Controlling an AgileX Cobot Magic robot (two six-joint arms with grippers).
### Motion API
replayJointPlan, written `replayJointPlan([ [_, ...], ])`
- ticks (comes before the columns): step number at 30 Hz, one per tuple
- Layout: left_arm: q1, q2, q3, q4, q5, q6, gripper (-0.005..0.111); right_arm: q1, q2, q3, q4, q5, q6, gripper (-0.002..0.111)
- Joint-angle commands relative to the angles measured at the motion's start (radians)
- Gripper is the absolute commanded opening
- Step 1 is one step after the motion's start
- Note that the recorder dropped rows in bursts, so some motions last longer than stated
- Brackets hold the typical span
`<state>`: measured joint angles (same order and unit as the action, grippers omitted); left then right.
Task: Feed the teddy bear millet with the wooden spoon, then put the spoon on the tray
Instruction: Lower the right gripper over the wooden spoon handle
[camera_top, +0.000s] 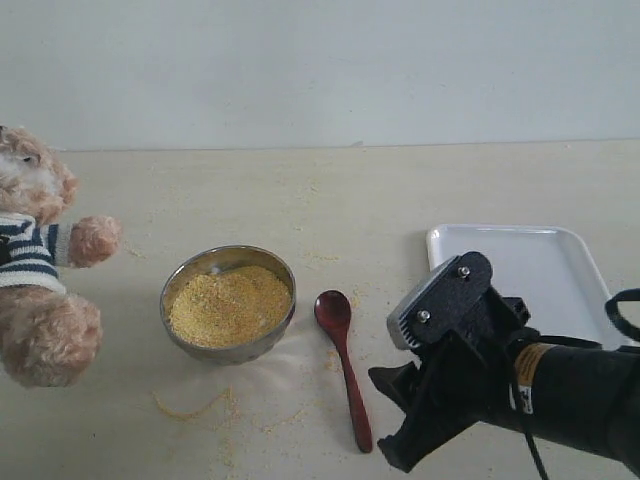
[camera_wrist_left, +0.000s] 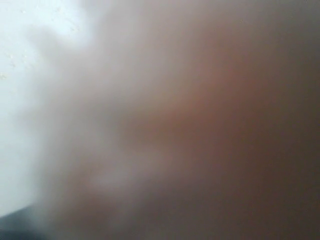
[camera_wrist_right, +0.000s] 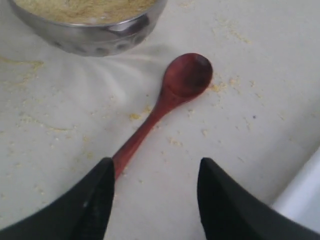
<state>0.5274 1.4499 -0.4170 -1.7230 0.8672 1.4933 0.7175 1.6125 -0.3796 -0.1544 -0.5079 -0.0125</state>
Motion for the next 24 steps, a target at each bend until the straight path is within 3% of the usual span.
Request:
replayJointPlan([
  [1,-0.001,0.033,-0.027,-0.021,0.068,0.006,0.005,0.002,0.062,-0.006,-0.117,-0.116,0.028,0.051],
  [6,-0.001,0.103,-0.027,-0.021,0.149,0.002,0.005,0.002,0.074,-0.017,-0.12,-0.106,0.098,0.051],
  [16,-0.001,0.181,-0.027,-0.021,0.149,0.002,0.005,0.002,0.074,-0.117,-0.223,0.083,0.165,0.051],
  [24,-0.001,0.181,-0.027,-0.021,0.152,0.056,0.005,0.002,0.081,-0.129,-0.227,0.078,0.181,0.051],
])
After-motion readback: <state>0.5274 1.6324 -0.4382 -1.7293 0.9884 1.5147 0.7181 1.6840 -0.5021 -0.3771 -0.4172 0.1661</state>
